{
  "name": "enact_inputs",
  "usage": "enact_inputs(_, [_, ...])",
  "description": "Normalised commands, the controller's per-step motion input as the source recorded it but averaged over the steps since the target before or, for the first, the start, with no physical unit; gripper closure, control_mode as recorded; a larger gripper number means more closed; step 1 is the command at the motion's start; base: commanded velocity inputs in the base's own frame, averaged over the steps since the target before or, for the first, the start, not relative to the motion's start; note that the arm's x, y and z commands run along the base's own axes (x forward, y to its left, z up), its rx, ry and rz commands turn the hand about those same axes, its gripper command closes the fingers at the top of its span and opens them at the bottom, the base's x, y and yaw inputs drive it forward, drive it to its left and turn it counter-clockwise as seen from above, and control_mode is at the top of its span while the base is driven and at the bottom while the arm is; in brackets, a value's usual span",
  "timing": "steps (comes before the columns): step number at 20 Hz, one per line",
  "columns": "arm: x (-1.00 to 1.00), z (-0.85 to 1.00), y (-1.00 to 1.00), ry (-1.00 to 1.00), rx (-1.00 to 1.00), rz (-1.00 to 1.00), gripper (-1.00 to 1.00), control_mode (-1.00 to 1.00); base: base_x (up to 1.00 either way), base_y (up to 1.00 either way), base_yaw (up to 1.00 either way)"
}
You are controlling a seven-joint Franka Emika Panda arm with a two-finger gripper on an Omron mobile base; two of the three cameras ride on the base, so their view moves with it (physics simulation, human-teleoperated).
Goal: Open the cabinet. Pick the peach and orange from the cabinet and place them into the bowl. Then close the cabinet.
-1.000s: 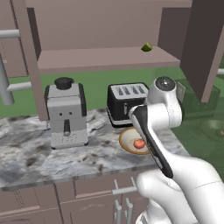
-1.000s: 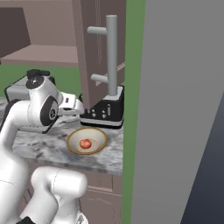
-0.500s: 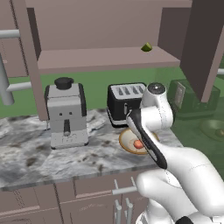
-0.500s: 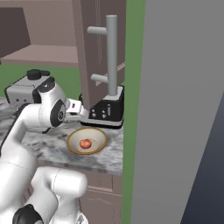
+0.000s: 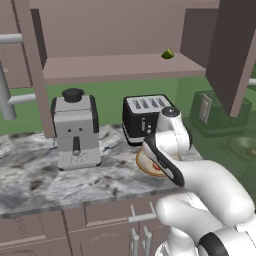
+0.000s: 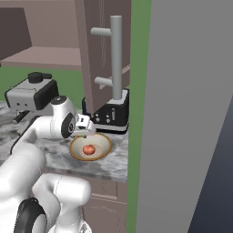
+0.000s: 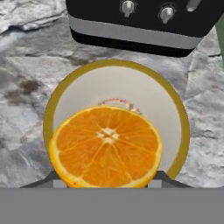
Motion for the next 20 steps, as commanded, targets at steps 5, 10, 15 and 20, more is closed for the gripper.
enact_inputs(5, [0.42, -0.52, -0.15, 0.0, 0.0, 0.0, 1.0, -1.0, 0.0, 0.0, 0.0])
enact_inputs(10, [0.46, -0.31, -0.12, 0.0, 0.0, 0.0, 1.0, -1.0, 0.0, 0.0, 0.0])
enact_inputs(15, [0.21, -0.32, -0.02, 0.0, 0.0, 0.0, -1.0, -1.0, 0.0, 0.0, 0.0])
enact_inputs(20, [0.03, -0.08, 0.0, 0.0, 0.0, 0.0, -1.0, -1.0, 0.0, 0.0, 0.0])
